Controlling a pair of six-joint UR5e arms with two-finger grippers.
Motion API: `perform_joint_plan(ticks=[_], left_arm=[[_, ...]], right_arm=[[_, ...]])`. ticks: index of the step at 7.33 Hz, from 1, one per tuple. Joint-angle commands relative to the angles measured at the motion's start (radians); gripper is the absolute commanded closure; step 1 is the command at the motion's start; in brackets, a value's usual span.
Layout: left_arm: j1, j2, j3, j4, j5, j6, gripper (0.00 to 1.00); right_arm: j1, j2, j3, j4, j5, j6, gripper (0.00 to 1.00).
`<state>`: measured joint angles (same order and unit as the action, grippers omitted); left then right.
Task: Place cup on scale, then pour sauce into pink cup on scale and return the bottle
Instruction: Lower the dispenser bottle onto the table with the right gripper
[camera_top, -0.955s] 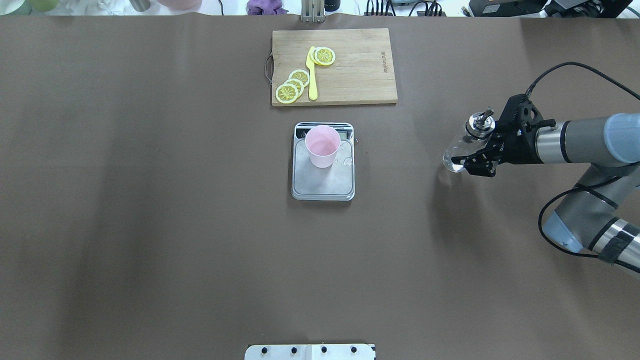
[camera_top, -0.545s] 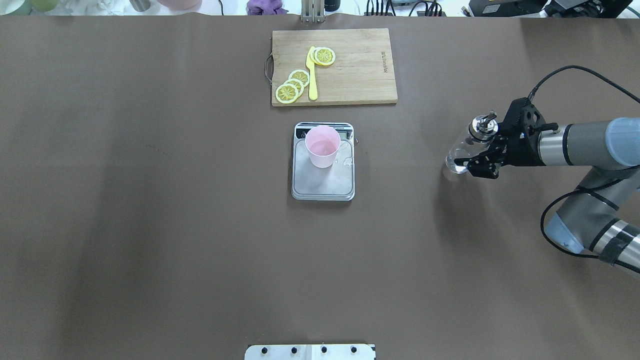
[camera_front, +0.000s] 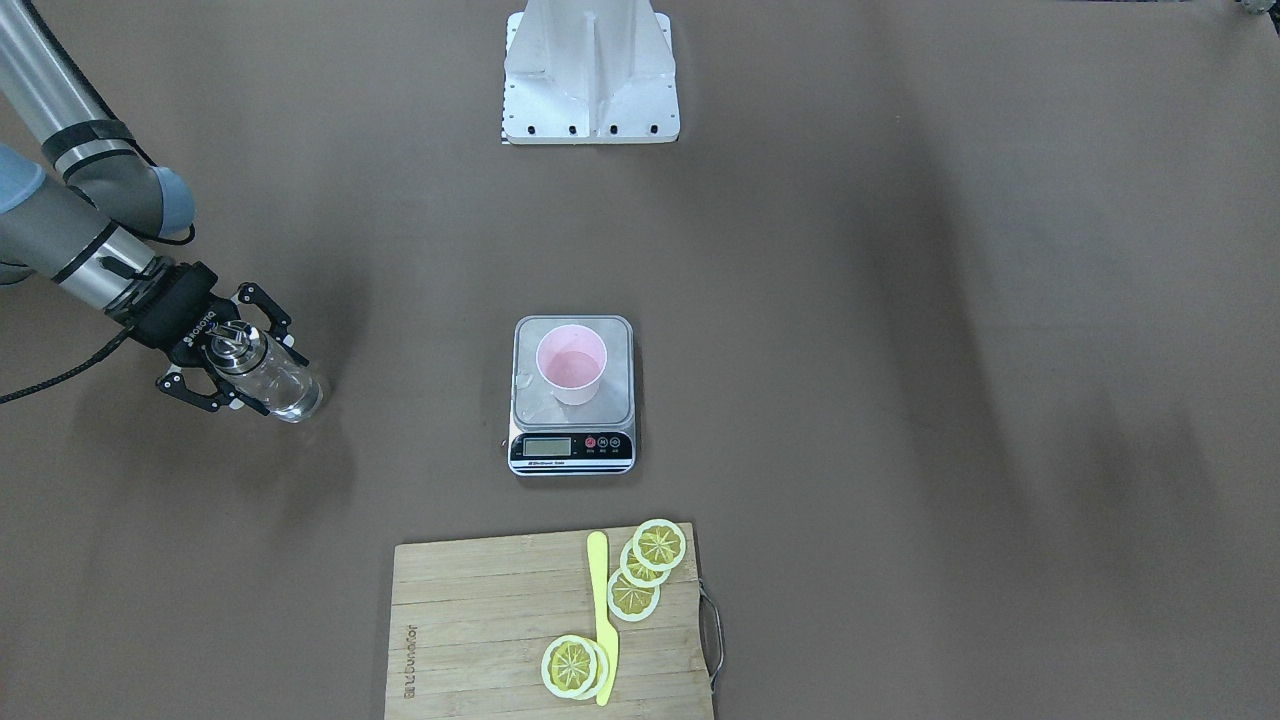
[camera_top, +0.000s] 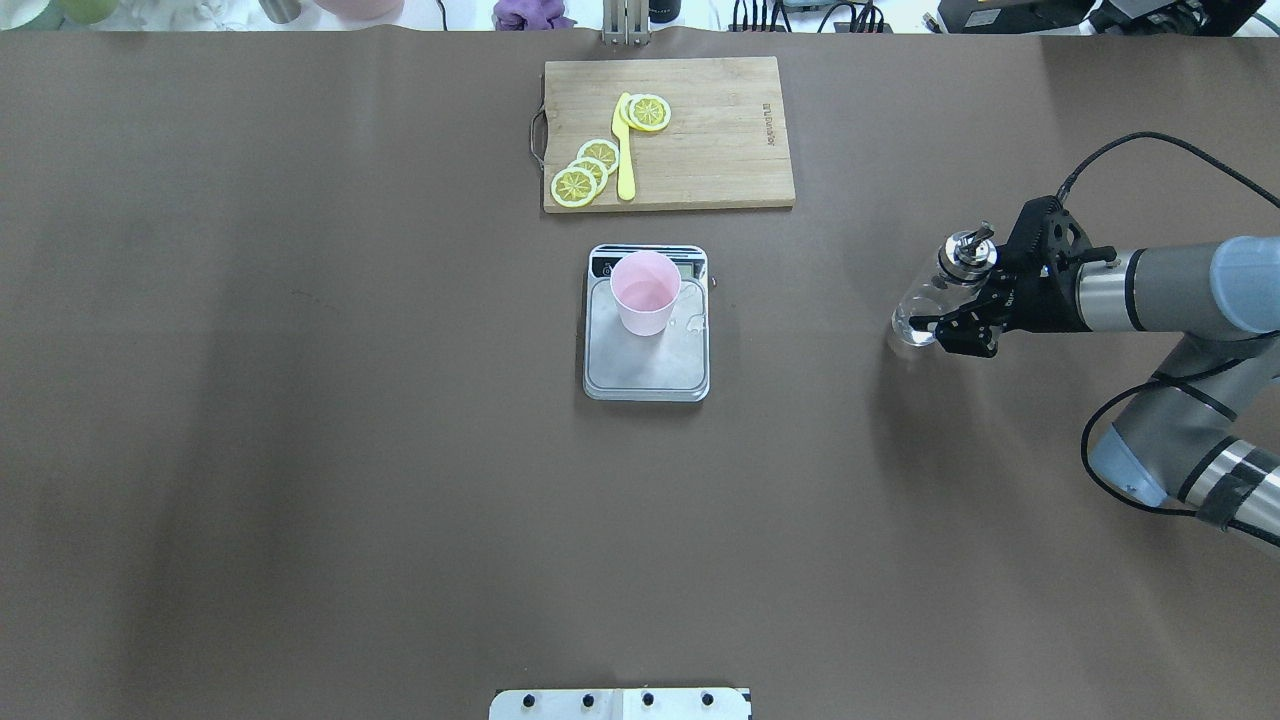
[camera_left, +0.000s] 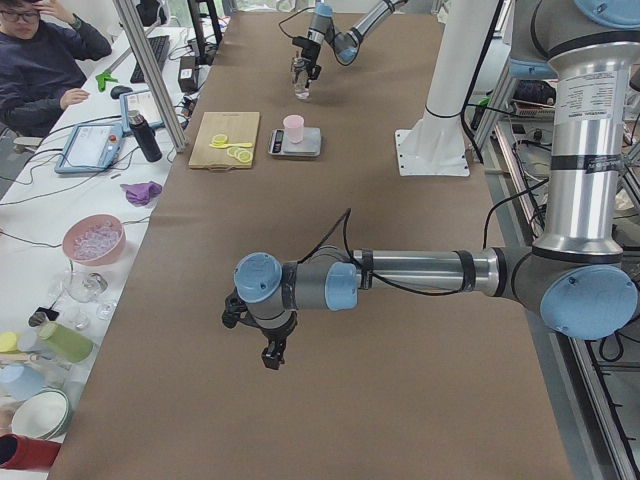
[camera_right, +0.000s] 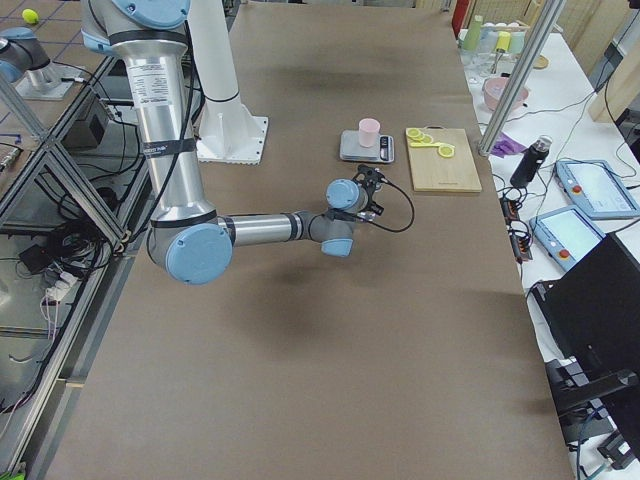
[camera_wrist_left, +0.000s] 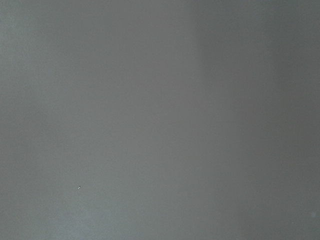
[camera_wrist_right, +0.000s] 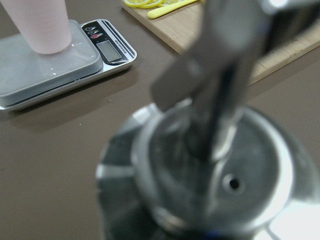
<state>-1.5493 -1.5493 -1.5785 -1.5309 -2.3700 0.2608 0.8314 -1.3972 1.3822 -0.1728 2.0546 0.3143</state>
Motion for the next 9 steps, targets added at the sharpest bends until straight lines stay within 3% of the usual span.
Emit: perform_joint_plan(ticks=[1,8,9], left_arm=[[0.000,0.000,0.000,0.000,0.000,0.000,0.01],[0.002,0.000,0.002,0.000,0.000,-0.002,0.01],[0.002,-0.002,0.002,0.000,0.000,-0.002,0.01]], right_arm=[[0.000,0.000,-0.002,-0.007,-0.013,-0.004,1.00],[-0.005,0.009,-0.021,-0.004,-0.020,-0.018,1.00],[-0.005,0.007,-0.023,-0.002,-0.020,-0.009,0.48]])
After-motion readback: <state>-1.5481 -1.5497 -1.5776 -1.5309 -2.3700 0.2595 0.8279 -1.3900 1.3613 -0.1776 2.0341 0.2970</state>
